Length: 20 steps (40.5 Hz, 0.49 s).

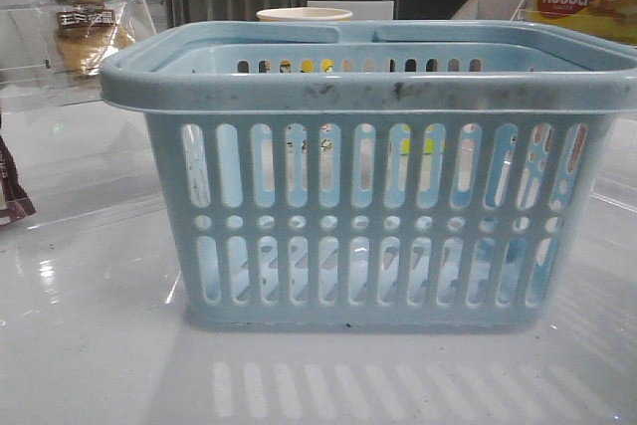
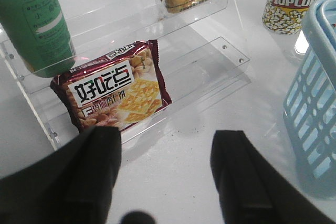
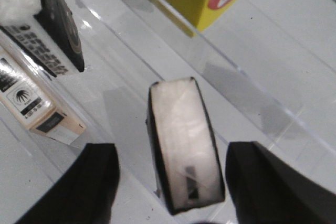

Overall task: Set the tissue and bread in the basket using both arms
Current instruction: 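Carry the box with the right gripper over the blue basket and lower it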

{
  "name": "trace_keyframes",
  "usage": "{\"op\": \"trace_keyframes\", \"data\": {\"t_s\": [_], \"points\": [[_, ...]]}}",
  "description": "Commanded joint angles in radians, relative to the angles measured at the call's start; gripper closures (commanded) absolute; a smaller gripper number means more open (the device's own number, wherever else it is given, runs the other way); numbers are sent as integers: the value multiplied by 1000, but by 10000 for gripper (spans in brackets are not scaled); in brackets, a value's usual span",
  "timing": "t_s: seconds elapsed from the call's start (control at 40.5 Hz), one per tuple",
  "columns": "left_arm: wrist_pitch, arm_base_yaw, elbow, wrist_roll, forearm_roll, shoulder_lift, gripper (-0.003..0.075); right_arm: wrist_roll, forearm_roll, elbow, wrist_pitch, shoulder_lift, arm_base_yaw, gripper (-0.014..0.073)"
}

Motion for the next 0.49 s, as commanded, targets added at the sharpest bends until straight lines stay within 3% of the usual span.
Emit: {"op": "trace_keyframes", "data": {"t_s": [0.0,0.173,0.469], "points": [[-82,-6,-27,0,-4,5,287,-2,-20,-38,-69,-50,-8,204],[-82,-6,-27,0,-4,5,287,-2,-20,-38,-58,-50,-8,342],[-82,-6,-27,0,-4,5,287,-2,26,-38,-13,-132,-5,359]]}}
